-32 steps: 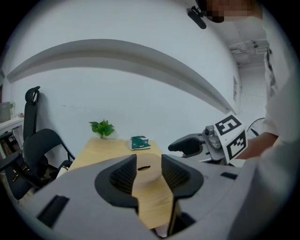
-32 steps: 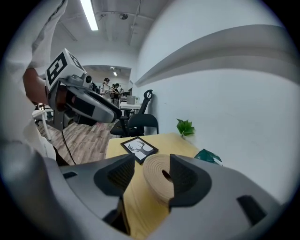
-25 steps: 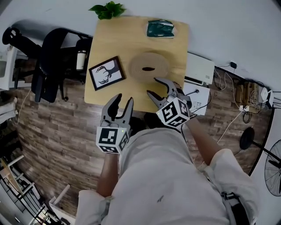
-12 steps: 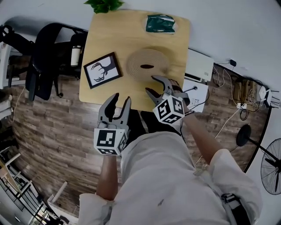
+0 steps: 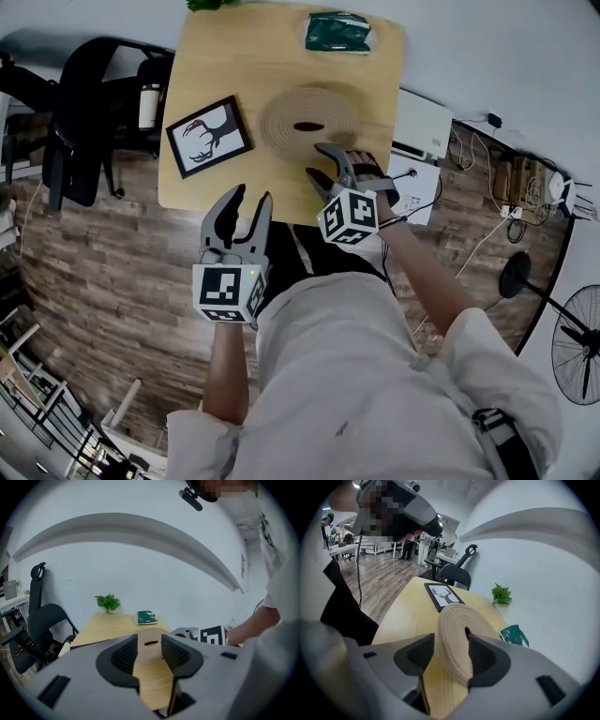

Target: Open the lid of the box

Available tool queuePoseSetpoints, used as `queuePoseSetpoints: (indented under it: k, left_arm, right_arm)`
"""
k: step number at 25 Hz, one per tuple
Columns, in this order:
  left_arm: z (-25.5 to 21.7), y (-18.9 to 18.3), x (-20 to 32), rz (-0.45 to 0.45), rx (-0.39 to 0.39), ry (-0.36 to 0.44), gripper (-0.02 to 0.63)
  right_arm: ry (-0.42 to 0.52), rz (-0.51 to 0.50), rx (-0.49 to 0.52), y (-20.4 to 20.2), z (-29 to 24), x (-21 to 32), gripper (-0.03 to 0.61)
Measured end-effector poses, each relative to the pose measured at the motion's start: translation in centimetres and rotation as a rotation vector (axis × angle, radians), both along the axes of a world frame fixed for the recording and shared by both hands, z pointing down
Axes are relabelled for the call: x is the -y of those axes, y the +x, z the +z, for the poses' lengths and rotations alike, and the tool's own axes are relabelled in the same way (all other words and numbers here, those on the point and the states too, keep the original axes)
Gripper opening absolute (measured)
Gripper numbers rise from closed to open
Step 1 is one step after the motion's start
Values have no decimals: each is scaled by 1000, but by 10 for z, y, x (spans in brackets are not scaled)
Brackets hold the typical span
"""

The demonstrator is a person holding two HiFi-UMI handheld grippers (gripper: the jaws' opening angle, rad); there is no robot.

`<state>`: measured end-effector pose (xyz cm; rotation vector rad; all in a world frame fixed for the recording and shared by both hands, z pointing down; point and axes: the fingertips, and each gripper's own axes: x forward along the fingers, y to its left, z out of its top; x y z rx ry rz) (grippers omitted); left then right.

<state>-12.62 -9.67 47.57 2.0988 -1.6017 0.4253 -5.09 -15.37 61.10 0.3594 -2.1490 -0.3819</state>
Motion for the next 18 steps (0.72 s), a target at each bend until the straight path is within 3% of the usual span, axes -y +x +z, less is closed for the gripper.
queuePoseSetpoints:
  k: [18]
  left_arm:
    - [10, -5, -6, -12, 12, -31, 153]
  right_arm:
    - [62, 19, -86, -1, 30, 13, 205]
